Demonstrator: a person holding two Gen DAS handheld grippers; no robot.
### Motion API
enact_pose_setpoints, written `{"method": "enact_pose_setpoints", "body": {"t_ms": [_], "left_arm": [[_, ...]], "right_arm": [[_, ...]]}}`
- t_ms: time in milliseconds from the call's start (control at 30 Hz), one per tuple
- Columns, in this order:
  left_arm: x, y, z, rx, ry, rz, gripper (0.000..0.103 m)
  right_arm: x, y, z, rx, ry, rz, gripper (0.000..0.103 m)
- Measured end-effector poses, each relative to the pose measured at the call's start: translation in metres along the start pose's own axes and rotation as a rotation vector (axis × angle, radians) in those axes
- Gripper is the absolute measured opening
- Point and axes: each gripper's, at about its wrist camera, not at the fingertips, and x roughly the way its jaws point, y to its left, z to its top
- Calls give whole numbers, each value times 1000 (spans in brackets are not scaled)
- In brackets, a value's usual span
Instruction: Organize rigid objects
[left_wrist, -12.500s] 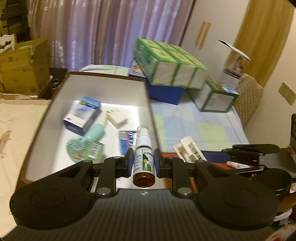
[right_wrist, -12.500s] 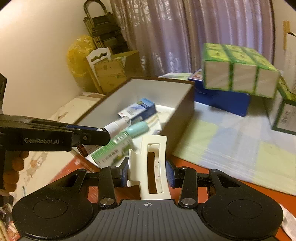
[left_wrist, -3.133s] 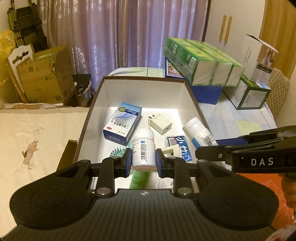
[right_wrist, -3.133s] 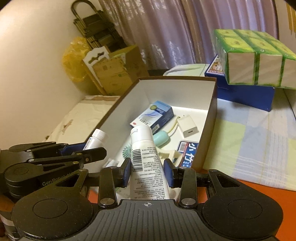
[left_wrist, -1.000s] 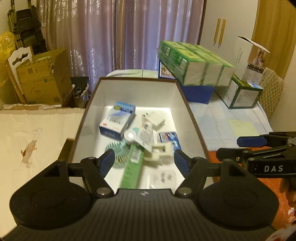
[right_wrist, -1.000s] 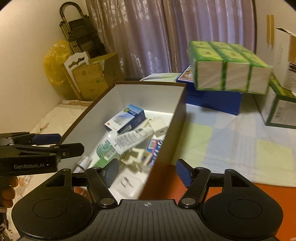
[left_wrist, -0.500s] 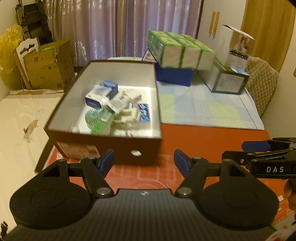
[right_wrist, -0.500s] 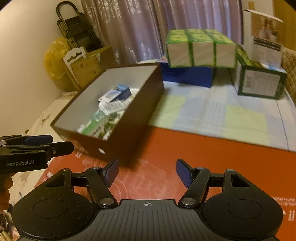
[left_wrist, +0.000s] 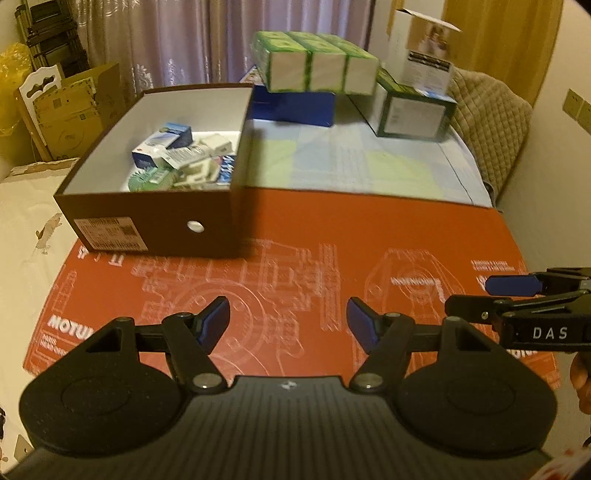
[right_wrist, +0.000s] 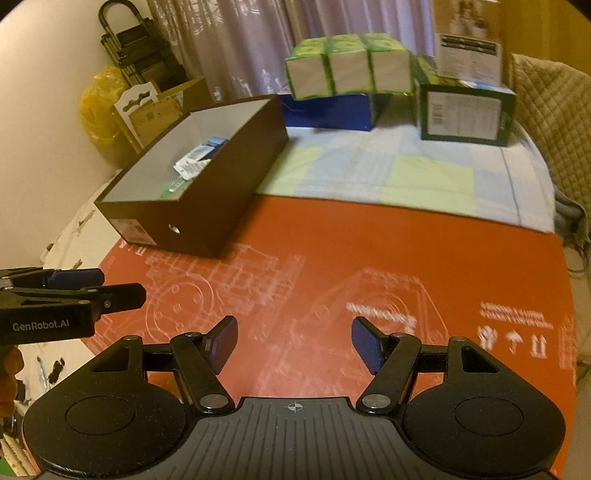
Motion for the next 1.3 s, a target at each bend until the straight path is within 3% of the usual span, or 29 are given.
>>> {"method": "enact_pose_setpoints", "body": {"t_ms": [567, 1300], "left_arm": [[-25, -51, -37, 46, -5, -24, 67], [-36, -72, -50, 61, -14, -31, 66]], "right_arm": [[-54, -24, -48, 27, -6, -56, 65], [-72, -33, -68, 41, -10, -58, 65]]}}
